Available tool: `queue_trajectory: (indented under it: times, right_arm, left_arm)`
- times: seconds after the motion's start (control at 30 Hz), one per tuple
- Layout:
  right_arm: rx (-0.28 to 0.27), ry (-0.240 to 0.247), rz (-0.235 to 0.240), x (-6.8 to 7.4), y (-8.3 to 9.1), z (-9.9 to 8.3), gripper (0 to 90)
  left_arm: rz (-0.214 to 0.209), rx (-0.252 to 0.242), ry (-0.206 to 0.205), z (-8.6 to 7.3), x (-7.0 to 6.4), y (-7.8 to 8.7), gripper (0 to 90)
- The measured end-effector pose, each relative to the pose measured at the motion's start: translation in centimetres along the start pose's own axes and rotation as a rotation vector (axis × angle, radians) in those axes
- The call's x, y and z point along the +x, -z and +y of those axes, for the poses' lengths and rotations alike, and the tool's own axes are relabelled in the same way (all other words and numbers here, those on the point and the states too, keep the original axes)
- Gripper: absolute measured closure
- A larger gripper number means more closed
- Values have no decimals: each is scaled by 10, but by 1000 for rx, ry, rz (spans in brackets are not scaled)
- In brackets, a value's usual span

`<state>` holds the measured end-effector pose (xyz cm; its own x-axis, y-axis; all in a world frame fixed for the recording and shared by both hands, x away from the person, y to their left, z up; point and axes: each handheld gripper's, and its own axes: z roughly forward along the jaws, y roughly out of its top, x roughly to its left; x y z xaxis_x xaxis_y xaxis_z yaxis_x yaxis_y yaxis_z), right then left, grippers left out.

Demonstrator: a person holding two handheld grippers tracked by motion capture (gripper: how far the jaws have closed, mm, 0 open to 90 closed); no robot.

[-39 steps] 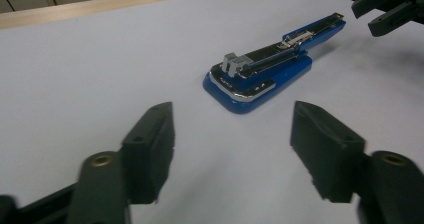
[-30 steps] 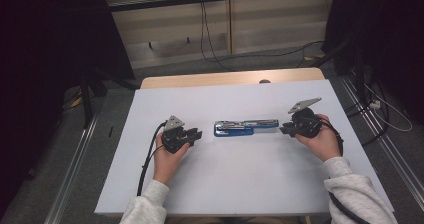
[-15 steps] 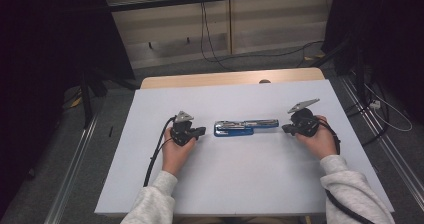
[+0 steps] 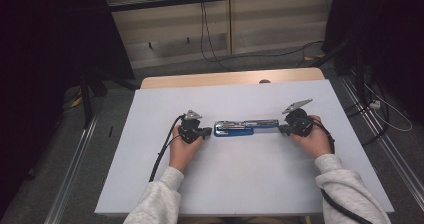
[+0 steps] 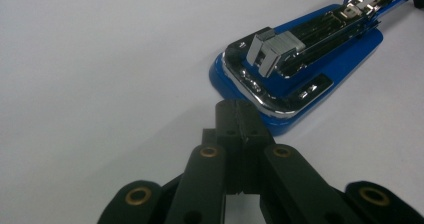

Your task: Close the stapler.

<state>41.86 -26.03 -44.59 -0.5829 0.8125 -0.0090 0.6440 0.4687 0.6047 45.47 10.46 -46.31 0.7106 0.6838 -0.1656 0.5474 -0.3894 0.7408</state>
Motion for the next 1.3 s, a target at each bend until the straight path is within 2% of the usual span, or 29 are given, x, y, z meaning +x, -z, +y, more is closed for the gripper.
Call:
queue_trajectory:
  times: [0.33,0.57,0.67,0.77,0.8,1.03,1.3]
  right_arm:
    - [-15,-14,5,1,0,1,900]
    - [-26,-14,5,0,2,1,900]
    - [-32,-18,2,0,3,1,900]
    - [-49,-16,2,0,6,2,900]
    - [-70,-21,6,1,8,3,900]
    - [-88,-19,13,5,10,7,898]
    - [-88,-18,21,7,7,8,784]
  left_arm:
    - [-6,5,-14,3,-4,-4,898]
    - [-26,10,13,3,-1,-4,897]
    - [-17,9,28,4,-2,-5,899]
    - [-9,14,12,4,-3,-5,900]
    - [-8,15,13,4,-3,-5,900]
    - [0,18,9,4,-4,-4,900]
    - [0,11,11,4,-4,-5,900]
